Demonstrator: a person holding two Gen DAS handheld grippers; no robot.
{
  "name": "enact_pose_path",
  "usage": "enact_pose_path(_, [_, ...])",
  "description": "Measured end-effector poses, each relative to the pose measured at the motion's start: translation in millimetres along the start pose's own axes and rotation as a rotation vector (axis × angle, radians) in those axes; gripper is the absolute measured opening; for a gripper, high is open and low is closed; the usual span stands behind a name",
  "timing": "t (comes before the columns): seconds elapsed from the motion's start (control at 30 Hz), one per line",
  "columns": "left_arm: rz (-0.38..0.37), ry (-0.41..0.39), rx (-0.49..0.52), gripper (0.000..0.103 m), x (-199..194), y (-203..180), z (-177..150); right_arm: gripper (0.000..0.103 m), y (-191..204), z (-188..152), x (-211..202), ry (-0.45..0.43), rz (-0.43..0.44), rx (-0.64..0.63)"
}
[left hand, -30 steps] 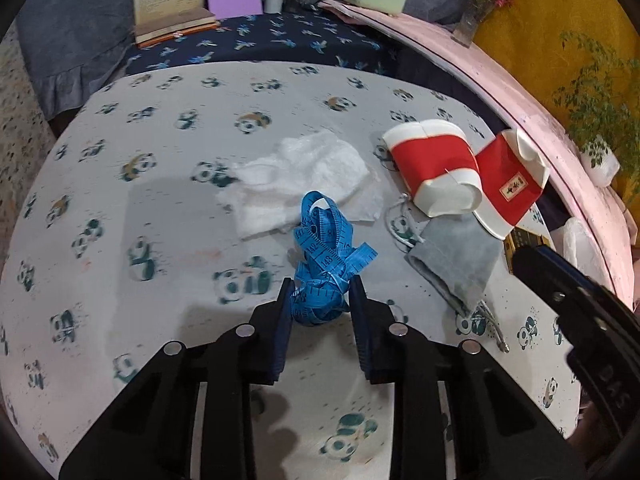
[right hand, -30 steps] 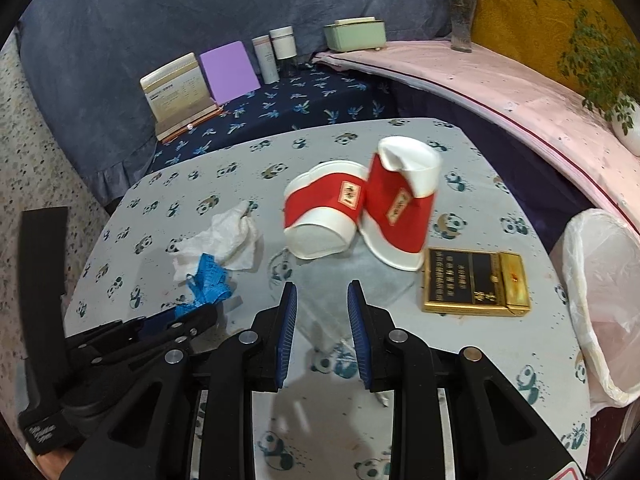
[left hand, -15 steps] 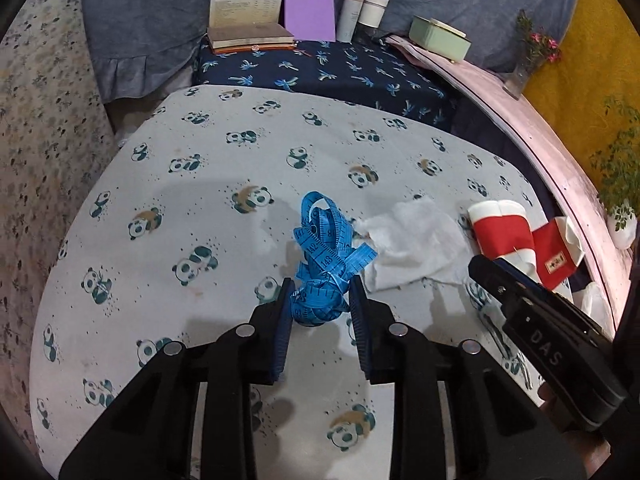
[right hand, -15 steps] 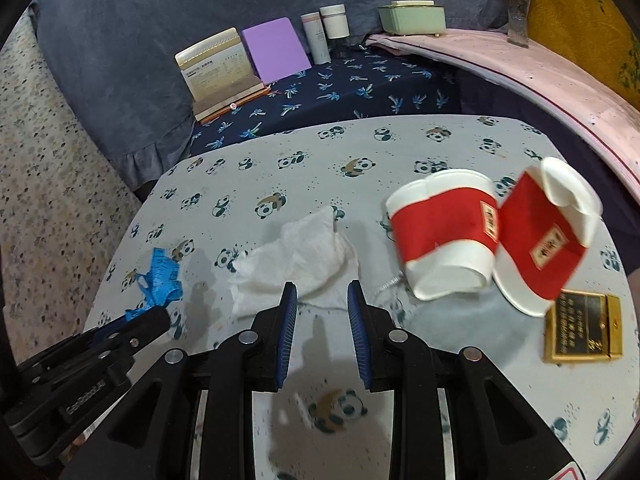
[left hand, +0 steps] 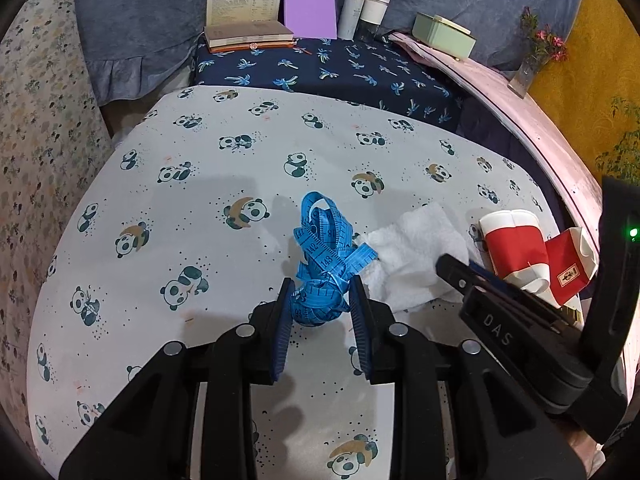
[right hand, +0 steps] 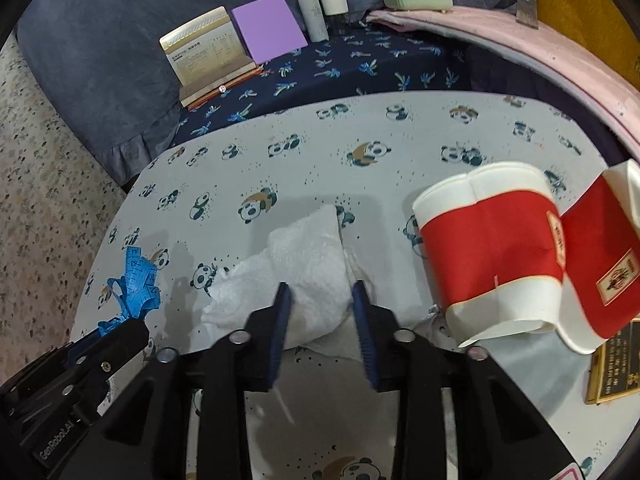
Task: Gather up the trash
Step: 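Grasp the blue tape measure with the left tool while the right tool grasps a white tissue, then carry the tape measure and tissue to the bin and release both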
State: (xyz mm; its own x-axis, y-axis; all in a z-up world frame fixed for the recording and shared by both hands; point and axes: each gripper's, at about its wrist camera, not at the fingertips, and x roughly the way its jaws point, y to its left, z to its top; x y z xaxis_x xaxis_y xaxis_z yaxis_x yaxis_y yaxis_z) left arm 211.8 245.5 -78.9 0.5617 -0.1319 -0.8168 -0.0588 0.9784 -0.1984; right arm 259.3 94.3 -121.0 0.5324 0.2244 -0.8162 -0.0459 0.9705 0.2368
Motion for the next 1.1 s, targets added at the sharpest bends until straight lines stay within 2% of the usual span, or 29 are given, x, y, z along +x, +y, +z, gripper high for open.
enact_pose_path(0.07, [-0.001,-0.003,-0.001,0.027,-1.1,-0.8,-0.1,0.007,1.4,-1.8,-4.2,-0.005,0.01,-0.006])
enact_pose_path(0.33, [-0.016,-0.043,0.029,0.027,-24.8,-17.6,-3.3,0.006,5.5,-4.0,-61.2,-0.114,0.048,-0.007])
enact_pose_path(0.5, [-0.052,-0.074,0.074,0.027,-45.4,-44.7,-9.1,0.006,-5.8,-3.7,-105.1,-0.188,0.053,0.021])
enact_pose_path(0.7, [-0.107,-0.1,0.15,0.027,-68.5,-93.3,-20.5,0.006,-38.4,-11.9,-158.8,-0.273,0.021,0.069])
enact_pose_path(1.1, [-0.192,-0.088,0.345,0.027,-86.2,-213.7,-61.4,0.006,-137.6,-51.1,-227.8,-0.359,-0.11,0.19])
